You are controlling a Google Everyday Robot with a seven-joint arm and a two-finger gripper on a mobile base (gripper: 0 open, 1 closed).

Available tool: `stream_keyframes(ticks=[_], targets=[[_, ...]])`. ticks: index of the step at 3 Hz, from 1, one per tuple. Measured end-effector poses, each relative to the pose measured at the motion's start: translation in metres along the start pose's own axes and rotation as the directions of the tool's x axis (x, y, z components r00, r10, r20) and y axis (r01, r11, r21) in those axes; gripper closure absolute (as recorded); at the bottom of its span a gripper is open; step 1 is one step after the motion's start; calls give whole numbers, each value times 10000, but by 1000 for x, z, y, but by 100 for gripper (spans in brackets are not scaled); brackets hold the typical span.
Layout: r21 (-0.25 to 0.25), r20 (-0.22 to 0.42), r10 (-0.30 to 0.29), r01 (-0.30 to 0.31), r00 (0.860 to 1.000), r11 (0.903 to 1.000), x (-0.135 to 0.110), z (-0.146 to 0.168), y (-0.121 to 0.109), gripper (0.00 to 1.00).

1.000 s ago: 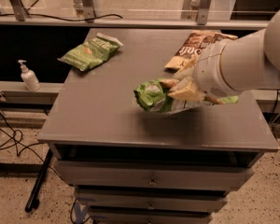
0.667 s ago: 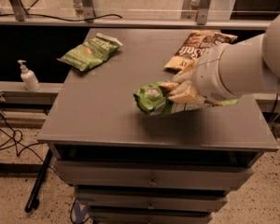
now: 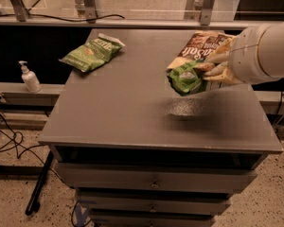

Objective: Move green rice chip bag near brown chip bag

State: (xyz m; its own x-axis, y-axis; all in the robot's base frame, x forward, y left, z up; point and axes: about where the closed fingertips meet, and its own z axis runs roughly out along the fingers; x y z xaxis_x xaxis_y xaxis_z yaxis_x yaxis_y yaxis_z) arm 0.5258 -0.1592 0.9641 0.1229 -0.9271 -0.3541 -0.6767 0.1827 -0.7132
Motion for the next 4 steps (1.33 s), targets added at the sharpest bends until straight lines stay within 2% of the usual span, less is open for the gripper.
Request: stream_keyframes(ticks=[1, 2, 4], targets=[[618, -531, -661, 694, 9964, 9957, 43, -11, -34, 100], [747, -960, -1188, 1262, 9883, 9892, 81, -7, -59, 100], [452, -1914, -1333, 1444, 9724, 9885, 161, -1, -77, 100]])
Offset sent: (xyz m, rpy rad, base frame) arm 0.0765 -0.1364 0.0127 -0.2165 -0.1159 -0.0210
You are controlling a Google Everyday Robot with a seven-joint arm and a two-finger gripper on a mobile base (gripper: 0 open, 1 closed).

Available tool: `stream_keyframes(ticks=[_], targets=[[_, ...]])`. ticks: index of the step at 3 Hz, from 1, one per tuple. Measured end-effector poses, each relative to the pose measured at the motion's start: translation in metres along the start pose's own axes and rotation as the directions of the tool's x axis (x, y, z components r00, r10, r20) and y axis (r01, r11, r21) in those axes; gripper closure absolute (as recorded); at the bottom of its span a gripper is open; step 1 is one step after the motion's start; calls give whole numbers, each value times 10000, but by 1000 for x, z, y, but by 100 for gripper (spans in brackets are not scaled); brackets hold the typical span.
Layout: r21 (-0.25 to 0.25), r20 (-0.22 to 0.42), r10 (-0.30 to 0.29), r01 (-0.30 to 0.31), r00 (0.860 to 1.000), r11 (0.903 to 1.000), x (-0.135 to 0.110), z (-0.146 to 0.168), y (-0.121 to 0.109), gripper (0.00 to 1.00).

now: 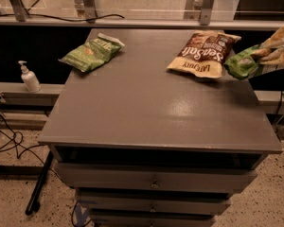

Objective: Move green rice chip bag near brown chip bag

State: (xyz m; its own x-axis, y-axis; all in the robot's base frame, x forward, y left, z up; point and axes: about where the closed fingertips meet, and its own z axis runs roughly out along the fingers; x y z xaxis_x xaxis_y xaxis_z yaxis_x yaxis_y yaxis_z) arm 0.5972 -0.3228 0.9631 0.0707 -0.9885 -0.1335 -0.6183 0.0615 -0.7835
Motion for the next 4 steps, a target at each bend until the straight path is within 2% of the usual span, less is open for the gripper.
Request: stream_keyframes(ticks=[1, 2, 3, 4], targets=[[-171, 15, -122, 122, 9999, 9998, 16, 22, 0, 100], [-432, 475, -201, 222, 9987, 9988, 10, 54, 8, 100], [-694, 1164, -140, 222, 9931, 9973, -14, 92, 19, 100], [-737, 1345, -137, 238, 9908, 9970, -21, 101, 21, 100]])
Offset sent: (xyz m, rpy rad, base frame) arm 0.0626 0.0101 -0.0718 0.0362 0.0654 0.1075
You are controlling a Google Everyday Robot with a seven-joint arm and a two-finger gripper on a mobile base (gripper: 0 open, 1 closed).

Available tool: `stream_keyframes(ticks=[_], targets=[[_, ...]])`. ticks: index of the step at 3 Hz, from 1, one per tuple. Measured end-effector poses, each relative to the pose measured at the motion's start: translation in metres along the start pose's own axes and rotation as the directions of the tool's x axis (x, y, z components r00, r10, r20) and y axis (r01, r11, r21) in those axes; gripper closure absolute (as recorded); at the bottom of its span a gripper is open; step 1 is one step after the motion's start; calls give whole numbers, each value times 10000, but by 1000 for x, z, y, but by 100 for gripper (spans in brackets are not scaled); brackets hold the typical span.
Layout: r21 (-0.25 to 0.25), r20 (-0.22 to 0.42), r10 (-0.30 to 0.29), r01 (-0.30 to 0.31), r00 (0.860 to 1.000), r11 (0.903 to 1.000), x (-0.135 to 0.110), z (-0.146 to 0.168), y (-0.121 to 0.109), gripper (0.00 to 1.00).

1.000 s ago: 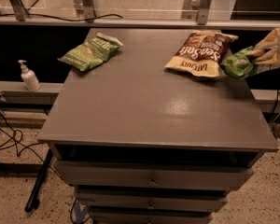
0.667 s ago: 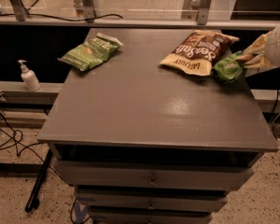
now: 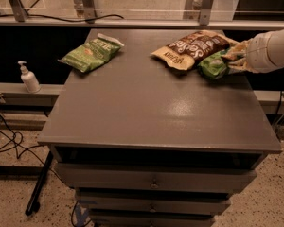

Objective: Move green rice chip bag near brown chip bag

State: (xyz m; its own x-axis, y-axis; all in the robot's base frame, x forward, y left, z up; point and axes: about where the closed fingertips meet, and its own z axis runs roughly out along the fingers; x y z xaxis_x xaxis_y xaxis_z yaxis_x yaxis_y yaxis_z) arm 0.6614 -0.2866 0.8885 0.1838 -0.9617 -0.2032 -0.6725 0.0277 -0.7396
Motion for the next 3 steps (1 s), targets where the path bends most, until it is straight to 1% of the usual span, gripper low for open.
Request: stream_keyframes(ticks=[1, 2, 3], targets=[[-65, 525, 22, -18, 9986, 10000, -20, 24, 0, 100], [-66, 528, 24, -20, 9986, 10000, -21, 24, 0, 84], [-170, 765, 253, -241, 9968, 9996, -32, 36, 6, 61]])
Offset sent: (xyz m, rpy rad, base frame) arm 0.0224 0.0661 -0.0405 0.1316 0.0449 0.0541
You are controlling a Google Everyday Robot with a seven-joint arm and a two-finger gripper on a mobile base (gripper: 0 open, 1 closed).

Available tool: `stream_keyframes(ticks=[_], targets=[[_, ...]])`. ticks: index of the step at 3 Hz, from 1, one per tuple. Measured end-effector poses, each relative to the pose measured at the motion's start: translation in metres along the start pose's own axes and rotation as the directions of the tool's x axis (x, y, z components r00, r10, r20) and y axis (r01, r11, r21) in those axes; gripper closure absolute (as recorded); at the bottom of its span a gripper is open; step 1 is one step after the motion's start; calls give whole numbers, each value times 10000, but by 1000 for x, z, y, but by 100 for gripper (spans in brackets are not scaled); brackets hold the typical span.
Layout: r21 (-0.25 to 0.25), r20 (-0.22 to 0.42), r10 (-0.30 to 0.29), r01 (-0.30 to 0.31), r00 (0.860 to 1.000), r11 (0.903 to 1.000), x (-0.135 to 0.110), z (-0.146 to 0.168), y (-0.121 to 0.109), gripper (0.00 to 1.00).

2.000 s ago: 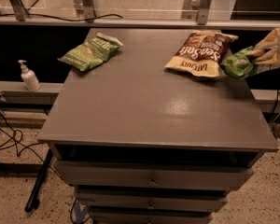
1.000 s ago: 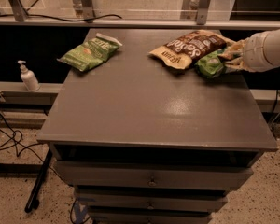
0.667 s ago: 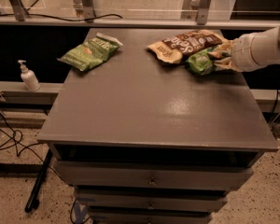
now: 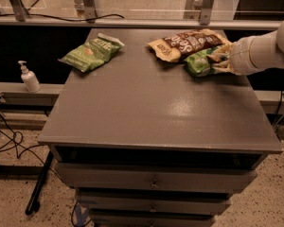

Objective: Move green rice chip bag near brown chip bag

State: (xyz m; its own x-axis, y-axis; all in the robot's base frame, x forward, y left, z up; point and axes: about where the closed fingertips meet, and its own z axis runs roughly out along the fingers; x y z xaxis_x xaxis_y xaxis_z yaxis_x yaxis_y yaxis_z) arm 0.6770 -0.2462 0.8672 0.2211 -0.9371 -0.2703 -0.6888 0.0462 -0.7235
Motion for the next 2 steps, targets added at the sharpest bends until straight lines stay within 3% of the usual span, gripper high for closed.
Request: stream_keyframes(ticks=[2], targets=[[-241, 258, 417, -411, 9988, 9989, -13, 16, 13, 14]])
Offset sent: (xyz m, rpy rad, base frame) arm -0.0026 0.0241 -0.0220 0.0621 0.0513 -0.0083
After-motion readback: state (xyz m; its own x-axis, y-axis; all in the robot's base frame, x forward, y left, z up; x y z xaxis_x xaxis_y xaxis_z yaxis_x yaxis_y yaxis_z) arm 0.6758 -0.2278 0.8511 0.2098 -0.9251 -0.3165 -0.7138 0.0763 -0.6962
